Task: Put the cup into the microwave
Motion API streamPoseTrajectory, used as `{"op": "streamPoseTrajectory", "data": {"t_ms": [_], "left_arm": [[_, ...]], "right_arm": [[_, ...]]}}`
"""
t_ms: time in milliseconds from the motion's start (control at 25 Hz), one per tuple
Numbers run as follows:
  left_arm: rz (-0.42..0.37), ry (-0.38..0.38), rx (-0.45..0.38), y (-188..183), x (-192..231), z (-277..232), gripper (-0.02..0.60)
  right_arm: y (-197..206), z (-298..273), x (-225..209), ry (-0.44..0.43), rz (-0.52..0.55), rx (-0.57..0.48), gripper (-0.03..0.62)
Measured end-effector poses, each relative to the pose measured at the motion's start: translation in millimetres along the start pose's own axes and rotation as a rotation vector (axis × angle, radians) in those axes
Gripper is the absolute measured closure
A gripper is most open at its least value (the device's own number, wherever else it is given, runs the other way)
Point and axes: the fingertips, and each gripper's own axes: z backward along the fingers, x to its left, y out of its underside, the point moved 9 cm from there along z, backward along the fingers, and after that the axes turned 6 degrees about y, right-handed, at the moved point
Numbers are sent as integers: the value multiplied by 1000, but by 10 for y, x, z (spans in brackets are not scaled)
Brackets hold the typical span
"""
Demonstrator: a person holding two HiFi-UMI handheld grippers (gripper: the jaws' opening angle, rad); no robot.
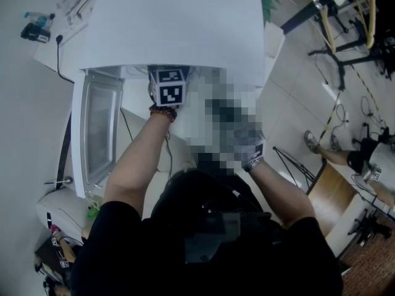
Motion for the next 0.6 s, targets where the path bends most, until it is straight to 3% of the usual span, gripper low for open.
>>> {"op": "streamPoseTrajectory", "data": {"t_ms": [600], "left_arm": [[-1,30,-11,120,-135,382,213]], "right_arm": [[-9,162,225,-1,24,-26,592]]}}
